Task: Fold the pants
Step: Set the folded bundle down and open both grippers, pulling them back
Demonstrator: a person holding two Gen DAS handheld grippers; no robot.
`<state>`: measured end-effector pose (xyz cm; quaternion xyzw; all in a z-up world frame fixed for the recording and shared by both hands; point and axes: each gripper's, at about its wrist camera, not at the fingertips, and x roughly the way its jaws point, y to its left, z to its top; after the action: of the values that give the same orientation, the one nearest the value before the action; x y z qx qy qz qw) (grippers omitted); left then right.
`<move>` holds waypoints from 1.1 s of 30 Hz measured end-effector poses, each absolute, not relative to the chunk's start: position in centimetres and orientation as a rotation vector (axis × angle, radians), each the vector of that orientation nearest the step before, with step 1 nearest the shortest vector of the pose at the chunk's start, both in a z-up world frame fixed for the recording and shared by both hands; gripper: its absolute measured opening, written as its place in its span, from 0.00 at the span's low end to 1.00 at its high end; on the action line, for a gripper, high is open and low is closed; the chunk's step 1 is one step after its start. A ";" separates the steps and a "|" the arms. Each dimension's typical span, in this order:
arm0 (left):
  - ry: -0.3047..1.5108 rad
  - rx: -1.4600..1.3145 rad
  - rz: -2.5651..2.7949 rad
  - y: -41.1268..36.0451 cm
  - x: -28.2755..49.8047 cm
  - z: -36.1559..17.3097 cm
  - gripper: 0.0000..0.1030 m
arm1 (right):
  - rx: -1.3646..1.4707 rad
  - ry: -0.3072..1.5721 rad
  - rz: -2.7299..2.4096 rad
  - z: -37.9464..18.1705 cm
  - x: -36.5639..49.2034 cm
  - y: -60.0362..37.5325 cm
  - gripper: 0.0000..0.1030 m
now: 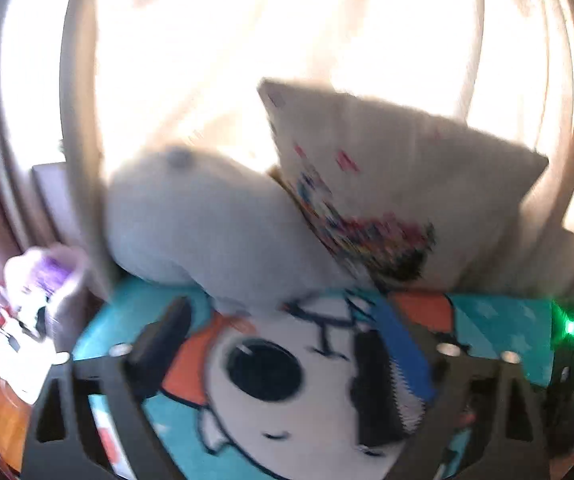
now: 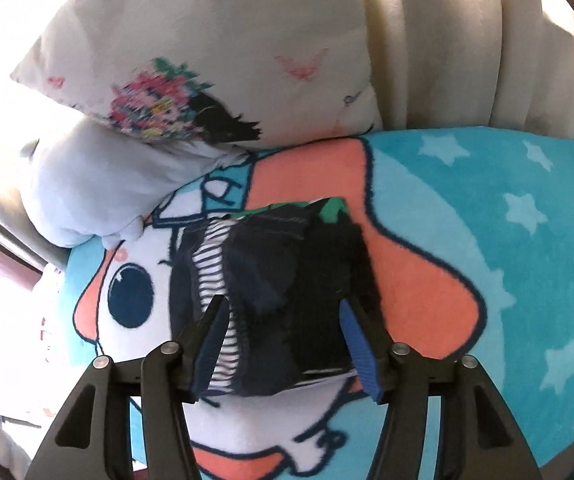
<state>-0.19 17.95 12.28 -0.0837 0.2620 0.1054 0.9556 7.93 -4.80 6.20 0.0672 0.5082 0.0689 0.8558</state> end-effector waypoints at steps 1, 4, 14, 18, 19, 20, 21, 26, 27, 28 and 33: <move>0.496 -0.158 0.225 18.3 -1.1 12.9 0.99 | 0.127 1.066 0.142 6.2 7.6 -4.2 0.60; 0.452 -0.130 0.226 19.1 -2.5 13.4 1.00 | 0.094 1.059 0.148 5.9 6.5 -2.6 0.60; 0.630 -0.138 0.154 18.6 -2.0 10.7 1.00 | 0.023 1.075 0.109 5.6 3.5 -1.8 0.61; 0.672 -0.155 0.110 18.1 -1.8 10.1 1.00 | 0.006 1.075 0.087 5.6 2.6 -2.2 0.61; 0.681 -0.160 0.101 18.0 -1.7 9.9 1.00 | 0.005 1.076 0.084 5.6 2.4 -2.3 0.61; 0.690 -0.165 0.093 17.9 -1.6 9.7 1.00 | 0.003 1.076 0.082 5.6 2.3 -2.4 0.61; 0.699 -0.169 0.087 17.8 -1.4 9.5 1.00 | -0.001 1.075 0.078 5.7 2.2 -2.5 0.61; 0.793 -0.167 0.050 17.0 -0.2 8.1 1.00 | -0.018 1.066 0.066 5.8 1.7 -2.8 0.61; 0.810 -0.169 0.040 16.9 0.0 7.7 1.00 | -0.016 1.066 0.063 5.7 1.7 -2.9 0.62; 0.824 -0.166 0.037 16.7 0.1 7.5 1.00 | -0.012 1.069 0.060 5.7 1.7 -3.0 0.62; 0.894 -0.144 -0.002 15.6 0.7 6.0 1.00 | -0.002 1.089 0.047 5.1 2.0 -3.5 0.62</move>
<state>0.69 15.57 6.03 -0.0695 0.4320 -0.0009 0.8992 1.96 -3.47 5.13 -0.0009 0.5179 0.0225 0.8552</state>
